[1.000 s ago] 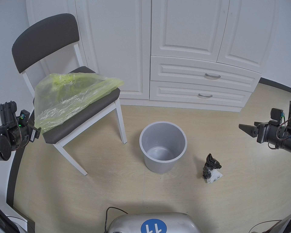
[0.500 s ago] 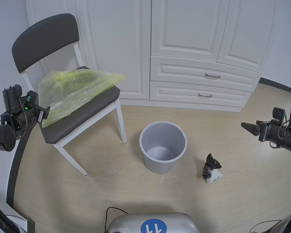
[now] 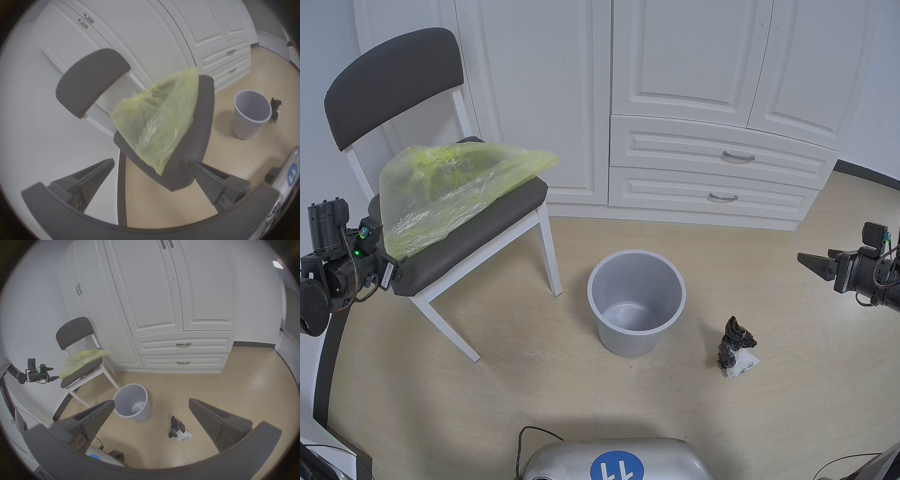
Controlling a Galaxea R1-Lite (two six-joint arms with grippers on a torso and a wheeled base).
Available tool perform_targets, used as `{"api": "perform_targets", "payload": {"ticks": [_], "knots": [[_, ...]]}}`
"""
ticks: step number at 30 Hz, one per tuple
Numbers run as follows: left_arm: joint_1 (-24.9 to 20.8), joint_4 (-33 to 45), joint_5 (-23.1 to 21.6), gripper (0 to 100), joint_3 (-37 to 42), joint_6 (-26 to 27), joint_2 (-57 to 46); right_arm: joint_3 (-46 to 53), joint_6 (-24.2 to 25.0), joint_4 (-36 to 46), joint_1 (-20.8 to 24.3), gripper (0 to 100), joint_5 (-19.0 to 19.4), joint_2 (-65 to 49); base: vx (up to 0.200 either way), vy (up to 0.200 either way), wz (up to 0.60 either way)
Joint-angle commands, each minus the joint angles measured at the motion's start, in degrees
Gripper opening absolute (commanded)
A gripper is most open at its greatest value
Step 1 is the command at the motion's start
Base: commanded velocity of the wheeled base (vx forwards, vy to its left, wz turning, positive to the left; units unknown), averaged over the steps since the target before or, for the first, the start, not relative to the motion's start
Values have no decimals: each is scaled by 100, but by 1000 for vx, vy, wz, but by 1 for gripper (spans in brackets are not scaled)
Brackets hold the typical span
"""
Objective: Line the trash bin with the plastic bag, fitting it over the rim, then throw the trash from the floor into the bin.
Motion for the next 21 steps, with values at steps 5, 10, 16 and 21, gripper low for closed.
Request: {"api": "perform_targets", "payload": {"ticks": [5, 10, 16, 21], "knots": [[221, 522, 42, 100, 4, 16, -206, 6, -5, 8, -18, 100, 60, 10, 0, 0, 0], [529, 513, 33, 100, -189, 16, 93, 6, -13, -1, -71, 100, 60, 63, 0, 0, 0], [617, 513, 24, 100, -224, 33, 216, -3, -13, -1, -97, 100, 69, 63, 0, 0, 0], [546, 513, 24, 100, -215, 33, 198, -11, -13, -1, -106, 100, 69, 81, 0, 0, 0]]}}
